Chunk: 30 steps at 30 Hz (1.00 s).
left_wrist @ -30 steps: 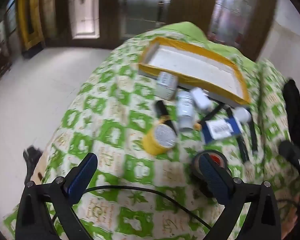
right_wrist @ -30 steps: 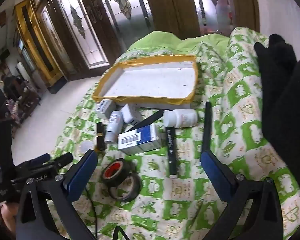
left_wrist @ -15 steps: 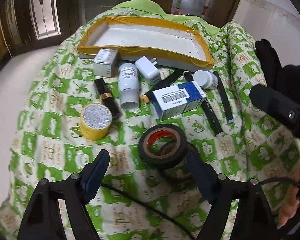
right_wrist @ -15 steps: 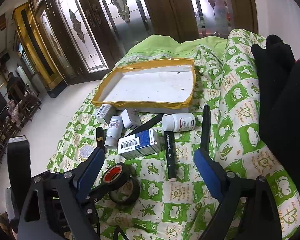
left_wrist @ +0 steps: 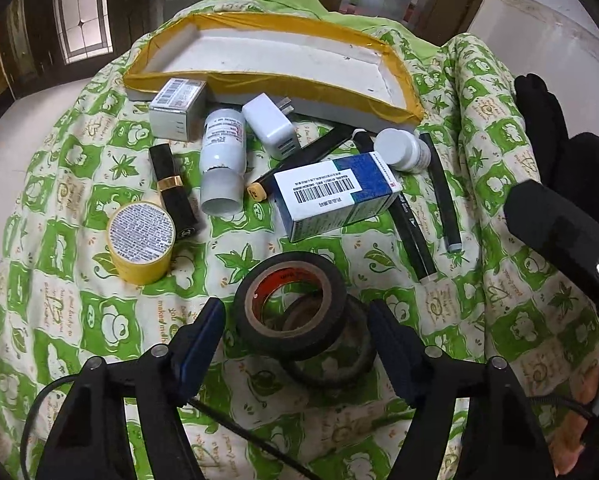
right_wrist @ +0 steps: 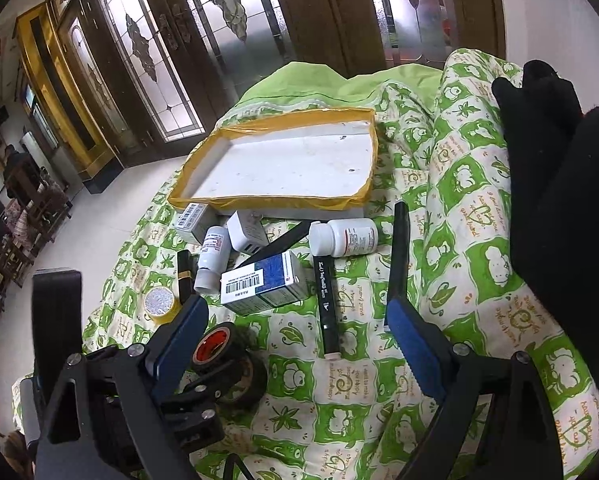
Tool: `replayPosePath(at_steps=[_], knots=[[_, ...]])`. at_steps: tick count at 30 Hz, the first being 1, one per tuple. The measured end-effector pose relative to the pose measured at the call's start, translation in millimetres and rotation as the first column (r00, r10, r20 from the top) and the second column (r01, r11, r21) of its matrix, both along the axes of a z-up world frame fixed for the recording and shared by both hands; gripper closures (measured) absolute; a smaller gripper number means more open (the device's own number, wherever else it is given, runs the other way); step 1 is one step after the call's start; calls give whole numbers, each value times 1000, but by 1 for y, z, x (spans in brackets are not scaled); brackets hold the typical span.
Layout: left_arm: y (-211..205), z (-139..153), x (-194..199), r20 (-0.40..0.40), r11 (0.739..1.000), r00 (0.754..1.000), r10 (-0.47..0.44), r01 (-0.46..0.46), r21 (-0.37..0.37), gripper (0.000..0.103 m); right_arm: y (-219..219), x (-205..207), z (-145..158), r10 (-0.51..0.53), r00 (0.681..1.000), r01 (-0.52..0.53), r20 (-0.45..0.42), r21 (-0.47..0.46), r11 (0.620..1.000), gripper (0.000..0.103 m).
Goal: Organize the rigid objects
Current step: 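Lower the left gripper onto the black electrical tape roll and grasp it, then grasp the blue-and-white medicine box with the right gripper while the left gripper lifts the tape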
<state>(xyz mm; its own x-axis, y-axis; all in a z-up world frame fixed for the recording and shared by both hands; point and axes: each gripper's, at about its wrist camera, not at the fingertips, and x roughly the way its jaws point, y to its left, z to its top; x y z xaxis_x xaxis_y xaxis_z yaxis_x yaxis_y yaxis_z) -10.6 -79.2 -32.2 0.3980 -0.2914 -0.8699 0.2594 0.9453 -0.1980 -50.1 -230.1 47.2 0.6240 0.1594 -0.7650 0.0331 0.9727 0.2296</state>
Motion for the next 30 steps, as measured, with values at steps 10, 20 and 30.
replayPosePath(at_steps=[10,20,30], knots=[[1,-2,5,-10,1000,1000,16,-16,-9,35,0,-1,-1,-1,1000,1,-4,-2,1000,12],[4,1,1,11,1000,1000,16,-16,-10,38,2,-2,-5,-3,1000,3,-19,-1,1000,12],[21,20,3,64,989,997,-33,24,147,39,1,4,-8,11,999,-11,-50,10,1000,12]])
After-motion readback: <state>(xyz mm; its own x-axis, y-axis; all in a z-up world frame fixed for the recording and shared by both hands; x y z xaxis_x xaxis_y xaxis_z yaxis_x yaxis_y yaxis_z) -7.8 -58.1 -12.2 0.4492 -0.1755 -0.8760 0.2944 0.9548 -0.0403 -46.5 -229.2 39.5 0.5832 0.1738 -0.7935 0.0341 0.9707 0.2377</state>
